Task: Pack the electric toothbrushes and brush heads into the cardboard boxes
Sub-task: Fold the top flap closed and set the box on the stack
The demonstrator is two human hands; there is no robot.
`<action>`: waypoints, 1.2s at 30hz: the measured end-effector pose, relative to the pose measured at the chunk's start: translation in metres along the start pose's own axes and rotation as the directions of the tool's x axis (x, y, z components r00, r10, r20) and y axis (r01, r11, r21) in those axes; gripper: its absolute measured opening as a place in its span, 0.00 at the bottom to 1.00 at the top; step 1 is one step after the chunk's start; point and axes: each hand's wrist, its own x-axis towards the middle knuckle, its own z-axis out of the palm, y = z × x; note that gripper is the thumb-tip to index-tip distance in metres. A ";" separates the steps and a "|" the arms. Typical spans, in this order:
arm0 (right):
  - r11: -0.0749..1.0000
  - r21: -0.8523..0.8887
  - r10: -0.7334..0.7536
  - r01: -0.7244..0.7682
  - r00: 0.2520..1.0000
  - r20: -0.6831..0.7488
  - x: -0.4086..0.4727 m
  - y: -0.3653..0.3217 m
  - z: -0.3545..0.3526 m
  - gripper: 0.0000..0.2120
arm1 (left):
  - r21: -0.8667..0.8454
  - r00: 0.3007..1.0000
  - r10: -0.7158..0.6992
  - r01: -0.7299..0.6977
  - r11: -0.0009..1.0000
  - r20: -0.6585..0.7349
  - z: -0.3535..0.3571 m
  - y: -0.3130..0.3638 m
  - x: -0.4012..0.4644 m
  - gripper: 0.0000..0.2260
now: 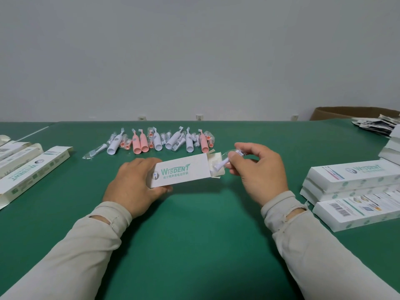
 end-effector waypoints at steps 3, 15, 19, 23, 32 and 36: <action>0.996 -0.073 -0.049 0.046 0.998 -0.028 -0.003 0.001 0.002 0.08 | 0.022 1.000 0.009 -0.009 1.000 -0.002 0.000 0.002 0.000 0.24; 0.969 -0.240 -0.109 0.065 0.979 -0.173 -0.002 0.003 0.005 0.09 | 0.045 1.000 0.006 -0.006 0.999 -0.009 0.001 0.006 -0.001 0.25; 0.984 -0.171 -0.071 0.051 0.991 -0.117 -0.004 0.000 0.005 0.05 | 0.065 0.999 -0.033 0.032 0.997 0.011 -0.001 0.004 0.000 0.25; 0.998 -0.061 -0.014 0.010 0.997 -0.070 -0.006 -0.003 0.004 0.06 | 0.053 1.000 -0.030 0.030 0.998 0.008 -0.001 0.007 -0.001 0.26; 0.951 -0.272 -0.103 0.146 0.981 0.167 -0.011 0.007 0.015 0.07 | 0.032 1.000 0.001 -0.002 0.999 0.017 0.001 0.010 -0.002 0.25; 0.851 -0.411 -0.144 0.326 0.898 0.415 -0.014 0.001 0.017 0.06 | 0.010 1.000 0.012 -0.012 1.000 0.026 0.003 0.010 -0.003 0.25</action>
